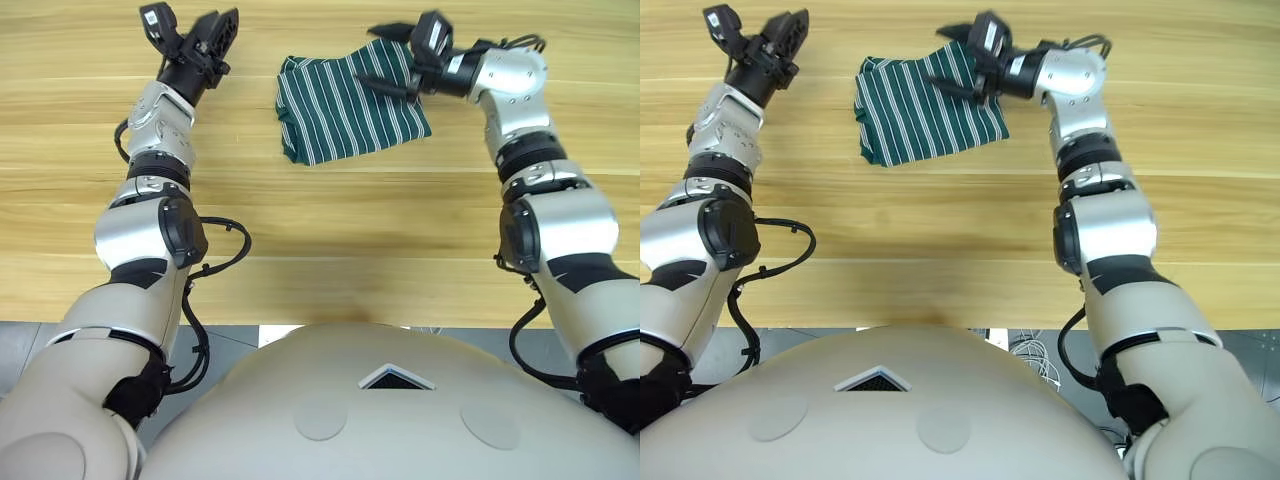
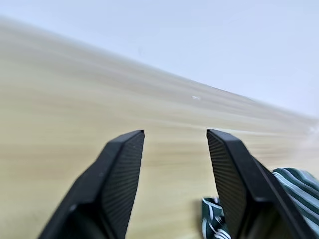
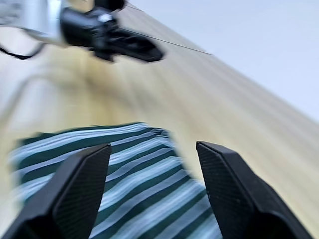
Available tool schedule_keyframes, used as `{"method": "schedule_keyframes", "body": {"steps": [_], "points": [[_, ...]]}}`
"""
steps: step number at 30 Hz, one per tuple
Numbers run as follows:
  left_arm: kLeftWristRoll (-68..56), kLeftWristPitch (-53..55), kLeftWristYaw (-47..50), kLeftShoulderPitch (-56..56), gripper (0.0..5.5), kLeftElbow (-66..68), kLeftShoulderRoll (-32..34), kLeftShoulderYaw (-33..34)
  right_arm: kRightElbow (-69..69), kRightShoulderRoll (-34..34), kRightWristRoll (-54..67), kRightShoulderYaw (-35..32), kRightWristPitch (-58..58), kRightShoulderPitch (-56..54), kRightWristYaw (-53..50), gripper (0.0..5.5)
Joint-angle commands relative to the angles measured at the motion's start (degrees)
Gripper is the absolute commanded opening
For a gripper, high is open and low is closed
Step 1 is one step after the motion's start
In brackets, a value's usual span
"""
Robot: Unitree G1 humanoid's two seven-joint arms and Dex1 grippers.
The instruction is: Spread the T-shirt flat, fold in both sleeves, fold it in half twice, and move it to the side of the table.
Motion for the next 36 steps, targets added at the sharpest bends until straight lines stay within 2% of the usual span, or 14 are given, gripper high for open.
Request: {"method": "schedule_keyframes", "body": {"steps": [1, 7, 10, 15, 18, 20, 23, 27, 32, 36], "points": [[6.93, -6.38, 6.64, 7.27, 2.2, -10.14, -4.51, -6.06, 3.25, 0.13, -1.69, 0.53, 2.87, 0.23, -1.27, 3.19], [17.36, -6.79, 17.77, 14.88, 2.2, -24.37, -14.82, -17.96, 10.6, -3.87, -0.77, -5.41, 13.56, -2.49, -10.8, 3.19], [17.76, -5.33, 18.84, 17.58, 2.2, -28.43, -15.72, -19.77, 11.59, -5.01, -1.86, -6.27, 15.81, -1.93, -13.04, 3.19], [14.52, -2.34, 18.2, 20.54, 2.2, -32.78, -14.43, -18.85, 12.12, -5.22, -4.4, -6.28, 17.32, -1.75, -16.95, 3.19], [12.28, -2.32, 18.85, 22.04, 2.2, -36.14, -13.99, -17.44, 11.7, -4.2, -6.09, -5.47, 14.85, -1.84, -17.66, 3.19], [9.5, -2.65, 19.4, 23.62, 2.2, -40.62, -13.8, -15.36, 10.53, -4.02, -4.21, -7.53, 11.13, -3.9, -17.84, 3.19], [6.63, -4.12, 20.81, 26.47, 2.2, -44.61, -13.2, -11.89, 7.85, -2.52, 1.38, -11.88, 6.08, -8.17, -12.06, 3.19], [5.09, -5.13, 21.03, 28.24, 2.2, -43.59, -13.23, -10.3, 7.3, 2.17, 0.94, -10.49, 3.65, -11.07, -9.82, 3.19], [4.35, -5.08, 20.39, 29.53, 2.2, -44.41, -12.82, -10.36, 11.91, 6.84, -10.4, -1.12, 11.89, -11.04, -19.15, 3.19], [3.37, -4.37, 19.96, 30.53, 2.2, -44.63, -12.2, -9.92, 13.95, 9.09, -13.17, -0.05, 23.52, -9.93, -25.02, 3.19]]}}
